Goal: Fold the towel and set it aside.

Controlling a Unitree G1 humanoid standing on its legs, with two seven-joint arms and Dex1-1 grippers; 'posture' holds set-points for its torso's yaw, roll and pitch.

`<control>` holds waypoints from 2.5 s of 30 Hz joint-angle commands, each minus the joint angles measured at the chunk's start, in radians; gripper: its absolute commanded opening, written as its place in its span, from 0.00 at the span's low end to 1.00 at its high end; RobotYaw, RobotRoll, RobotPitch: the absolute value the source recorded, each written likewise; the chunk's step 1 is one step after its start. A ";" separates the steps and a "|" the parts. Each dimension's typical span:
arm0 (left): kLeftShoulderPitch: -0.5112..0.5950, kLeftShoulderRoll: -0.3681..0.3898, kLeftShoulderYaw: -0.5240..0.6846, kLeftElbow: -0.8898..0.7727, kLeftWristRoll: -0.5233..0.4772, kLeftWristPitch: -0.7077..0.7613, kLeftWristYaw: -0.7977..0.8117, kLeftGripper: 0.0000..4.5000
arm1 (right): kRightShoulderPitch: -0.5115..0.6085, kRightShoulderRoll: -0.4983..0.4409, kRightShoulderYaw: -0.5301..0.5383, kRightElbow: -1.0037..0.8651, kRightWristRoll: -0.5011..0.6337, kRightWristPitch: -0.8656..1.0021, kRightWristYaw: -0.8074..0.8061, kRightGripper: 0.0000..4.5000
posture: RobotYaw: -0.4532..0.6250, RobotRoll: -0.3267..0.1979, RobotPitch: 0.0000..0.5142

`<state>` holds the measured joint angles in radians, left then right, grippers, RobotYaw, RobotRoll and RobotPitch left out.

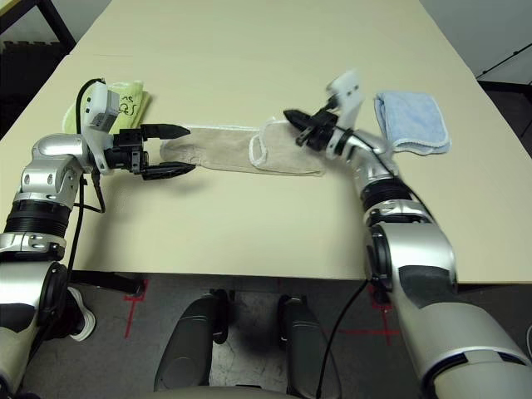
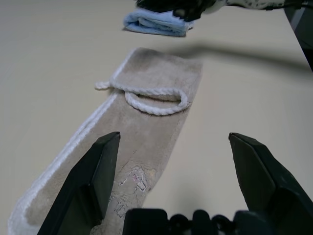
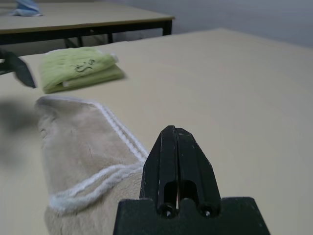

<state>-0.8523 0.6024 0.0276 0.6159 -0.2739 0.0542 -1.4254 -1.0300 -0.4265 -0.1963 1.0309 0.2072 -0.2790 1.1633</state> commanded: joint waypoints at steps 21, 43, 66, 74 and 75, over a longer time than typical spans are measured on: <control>0.000 -0.001 0.000 0.068 0.006 -0.046 0.023 1.00 | 0.312 -0.229 0.072 -0.256 0.062 0.032 0.303 0.01 | 0.50 0.62 0.35; -0.045 0.120 0.104 -0.108 -0.169 1.003 0.314 1.00 | 0.354 -0.230 0.082 -0.420 0.096 0.170 0.278 1.00 | 0.52 0.62 0.34; -0.108 0.142 0.142 -0.010 -0.212 1.297 0.506 1.00 | 0.370 -0.233 0.093 -0.448 0.088 0.168 0.270 1.00 | 0.52 0.62 0.36; -0.090 0.081 0.148 -0.014 -0.230 1.328 0.542 1.00 | 0.362 -0.240 0.091 -0.452 0.088 0.169 0.267 1.00 | 0.50 0.62 0.38; -0.089 0.081 0.145 -0.015 -0.230 1.333 0.542 1.00 | 0.363 -0.241 0.091 -0.454 0.088 0.170 0.267 1.00 | 0.50 0.62 0.38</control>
<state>-0.9580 0.6817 0.1790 0.6076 -0.4919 1.3689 -0.8946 -0.6782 -0.6526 -0.1178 0.5942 0.2951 -0.1079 1.4302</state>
